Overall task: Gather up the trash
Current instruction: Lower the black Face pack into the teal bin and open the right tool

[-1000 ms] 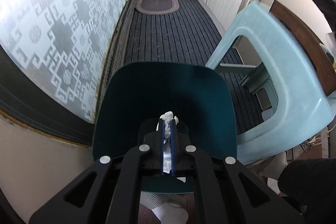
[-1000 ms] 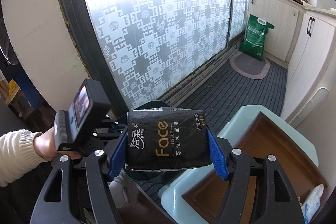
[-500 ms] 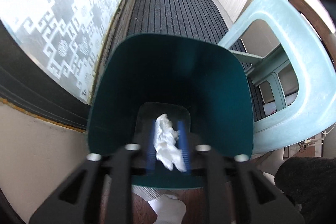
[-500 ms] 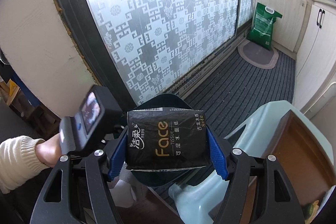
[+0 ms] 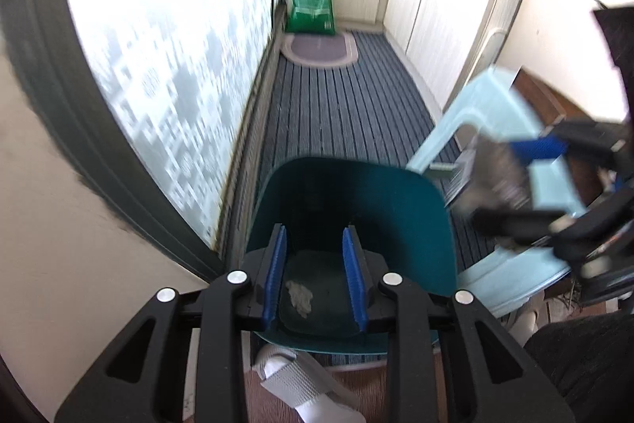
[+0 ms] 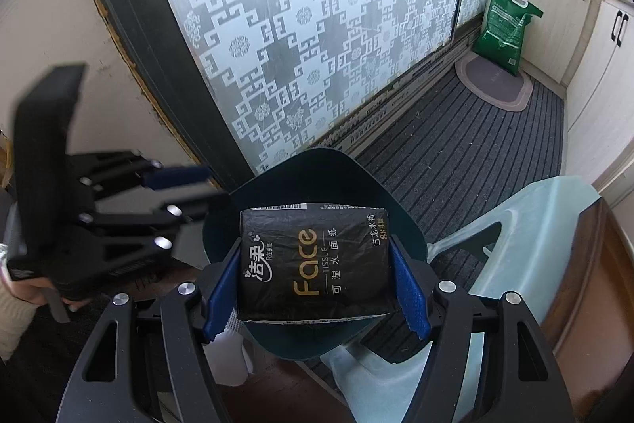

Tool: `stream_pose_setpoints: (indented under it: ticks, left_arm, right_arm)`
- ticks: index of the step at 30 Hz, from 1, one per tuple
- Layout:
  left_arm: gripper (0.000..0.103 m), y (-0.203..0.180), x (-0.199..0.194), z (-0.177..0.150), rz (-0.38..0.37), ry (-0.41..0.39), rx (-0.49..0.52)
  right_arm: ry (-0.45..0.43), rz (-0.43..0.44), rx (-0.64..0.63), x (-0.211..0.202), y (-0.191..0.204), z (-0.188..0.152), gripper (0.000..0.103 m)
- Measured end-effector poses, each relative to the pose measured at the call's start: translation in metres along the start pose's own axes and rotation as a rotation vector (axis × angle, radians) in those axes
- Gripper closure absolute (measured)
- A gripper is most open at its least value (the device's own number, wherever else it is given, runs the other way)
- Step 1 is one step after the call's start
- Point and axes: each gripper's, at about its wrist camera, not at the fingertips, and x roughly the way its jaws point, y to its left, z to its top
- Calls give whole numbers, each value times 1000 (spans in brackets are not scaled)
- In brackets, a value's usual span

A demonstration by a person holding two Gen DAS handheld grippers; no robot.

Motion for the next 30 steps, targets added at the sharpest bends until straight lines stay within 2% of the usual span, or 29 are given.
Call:
stream_pose_setpoints:
  ticks: [9,24,30]
  left_arm:
    - [76,-3,-44,10,-8,-125,1]
    - [76,3,-71,15,-31,-196,-21]
    - [75,5,-82,18,-47,-227,-33]
  right_arm:
    - [66,4,-14,45,12,-6,33]
    - [227,-7,27,127,6,-32,31]
    - [223,-8,27,127,11,-32,26]
